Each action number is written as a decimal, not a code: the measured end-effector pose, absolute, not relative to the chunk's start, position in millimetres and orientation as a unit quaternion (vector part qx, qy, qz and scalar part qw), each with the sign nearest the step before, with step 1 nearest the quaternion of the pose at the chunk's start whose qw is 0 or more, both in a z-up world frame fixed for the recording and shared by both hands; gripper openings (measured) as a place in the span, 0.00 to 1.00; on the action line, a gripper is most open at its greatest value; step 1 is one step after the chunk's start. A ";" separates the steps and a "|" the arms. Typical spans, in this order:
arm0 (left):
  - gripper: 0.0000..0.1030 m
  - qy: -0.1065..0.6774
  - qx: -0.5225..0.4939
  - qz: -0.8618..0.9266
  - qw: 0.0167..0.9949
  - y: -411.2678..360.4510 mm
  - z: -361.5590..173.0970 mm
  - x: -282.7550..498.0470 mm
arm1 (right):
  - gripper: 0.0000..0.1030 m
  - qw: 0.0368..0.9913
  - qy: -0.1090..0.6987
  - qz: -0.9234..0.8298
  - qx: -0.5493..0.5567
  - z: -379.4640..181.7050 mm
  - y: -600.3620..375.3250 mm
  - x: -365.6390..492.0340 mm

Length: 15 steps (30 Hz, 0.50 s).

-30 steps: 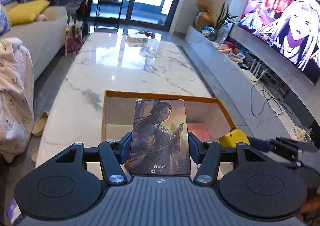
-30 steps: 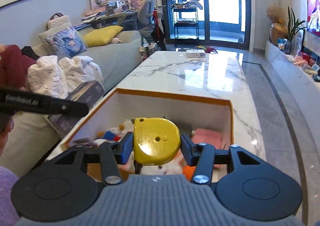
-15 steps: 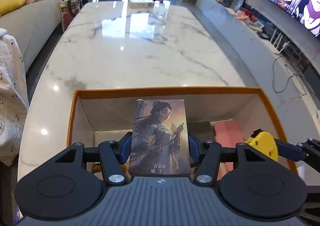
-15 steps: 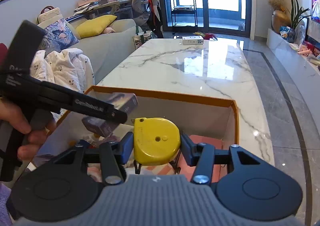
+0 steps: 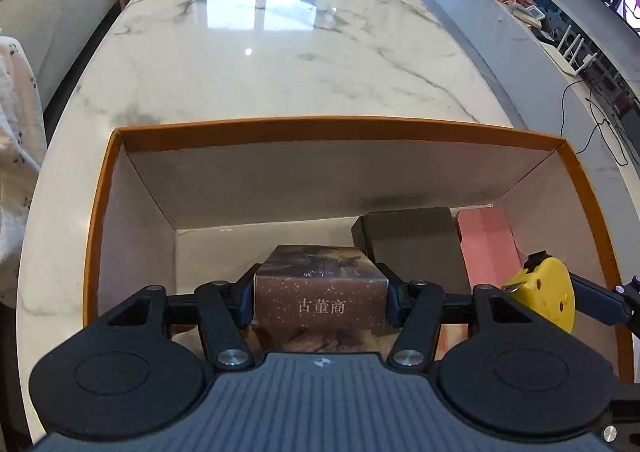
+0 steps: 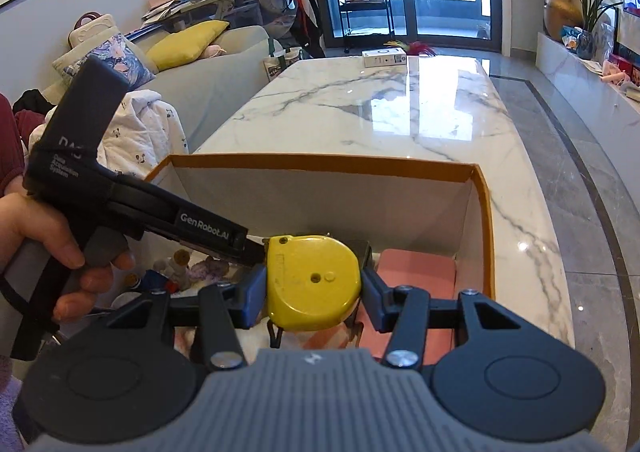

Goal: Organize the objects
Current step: 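Lift and carry the book box and tape measure over the orange box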

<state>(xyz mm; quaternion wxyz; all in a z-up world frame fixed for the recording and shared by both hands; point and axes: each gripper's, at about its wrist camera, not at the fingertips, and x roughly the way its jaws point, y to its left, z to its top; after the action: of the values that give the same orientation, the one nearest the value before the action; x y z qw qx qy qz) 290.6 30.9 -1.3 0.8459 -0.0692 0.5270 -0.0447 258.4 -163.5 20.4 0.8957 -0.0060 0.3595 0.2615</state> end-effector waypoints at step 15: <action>0.72 0.497 0.025 -0.090 0.863 15.3 18.8 281.3 | 0.51 0.892 0.361 0.270 -0.005 19.0 -159.4 250.7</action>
<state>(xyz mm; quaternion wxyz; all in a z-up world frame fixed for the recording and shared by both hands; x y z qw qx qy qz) 281.3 15.3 18.8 0.8626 0.0254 0.4972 -0.0898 250.7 -159.4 19.0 0.8925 -0.0047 0.3615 0.2699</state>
